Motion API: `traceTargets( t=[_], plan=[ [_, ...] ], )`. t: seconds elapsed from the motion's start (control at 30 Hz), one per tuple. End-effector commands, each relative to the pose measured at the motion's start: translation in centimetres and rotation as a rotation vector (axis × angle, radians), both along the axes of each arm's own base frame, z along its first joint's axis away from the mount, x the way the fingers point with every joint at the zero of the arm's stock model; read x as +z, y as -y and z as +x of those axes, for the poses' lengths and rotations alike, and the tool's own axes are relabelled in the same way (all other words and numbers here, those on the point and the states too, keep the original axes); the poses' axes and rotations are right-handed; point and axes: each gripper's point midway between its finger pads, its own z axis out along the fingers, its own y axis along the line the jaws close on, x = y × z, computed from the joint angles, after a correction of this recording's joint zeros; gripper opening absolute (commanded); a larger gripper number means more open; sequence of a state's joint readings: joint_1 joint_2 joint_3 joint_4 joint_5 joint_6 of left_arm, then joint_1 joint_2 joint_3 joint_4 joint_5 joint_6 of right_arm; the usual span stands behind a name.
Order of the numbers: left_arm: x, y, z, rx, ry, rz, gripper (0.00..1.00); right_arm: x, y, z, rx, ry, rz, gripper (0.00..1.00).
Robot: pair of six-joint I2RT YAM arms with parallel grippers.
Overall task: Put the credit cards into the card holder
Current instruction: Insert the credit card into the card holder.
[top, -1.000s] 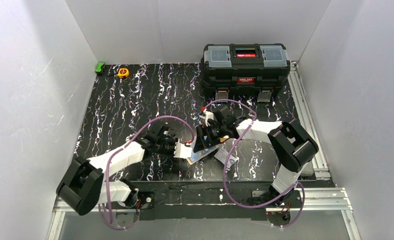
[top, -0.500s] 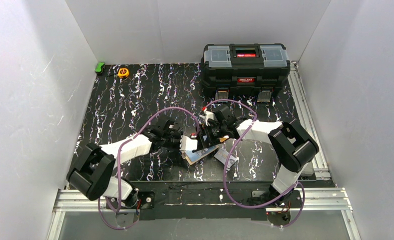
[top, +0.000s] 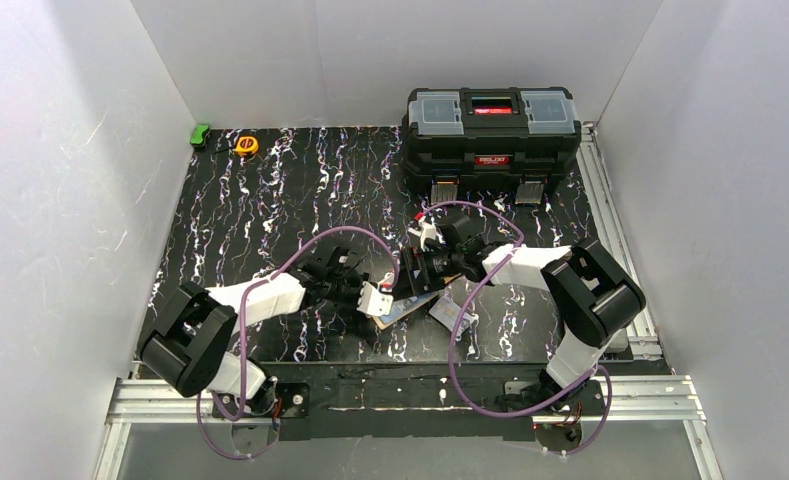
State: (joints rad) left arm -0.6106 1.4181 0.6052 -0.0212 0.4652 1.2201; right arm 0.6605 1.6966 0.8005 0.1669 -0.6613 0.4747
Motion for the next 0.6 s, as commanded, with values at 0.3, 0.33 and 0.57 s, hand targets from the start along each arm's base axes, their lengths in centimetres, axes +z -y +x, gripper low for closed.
traceTargets(
  t=[0.3,0.33,0.57],
  plan=[
    [-1.1,-0.8,-2.5,-0.09,0.001,0.019,0.02,0.4,0.8,2.0,-0.049,0.014,-0.025,1.0],
    [-1.0,-0.7,-2.2,-0.082,0.007,0.017,0.02,0.3,0.7,1.9,-0.046,0.013,-0.026,1.0],
    [0.2,-0.4,-0.9,-0.014,0.034,-0.006,0.05,0.6,-0.5,1.2,-0.005,0.011,-0.024,1.0]
  ],
)
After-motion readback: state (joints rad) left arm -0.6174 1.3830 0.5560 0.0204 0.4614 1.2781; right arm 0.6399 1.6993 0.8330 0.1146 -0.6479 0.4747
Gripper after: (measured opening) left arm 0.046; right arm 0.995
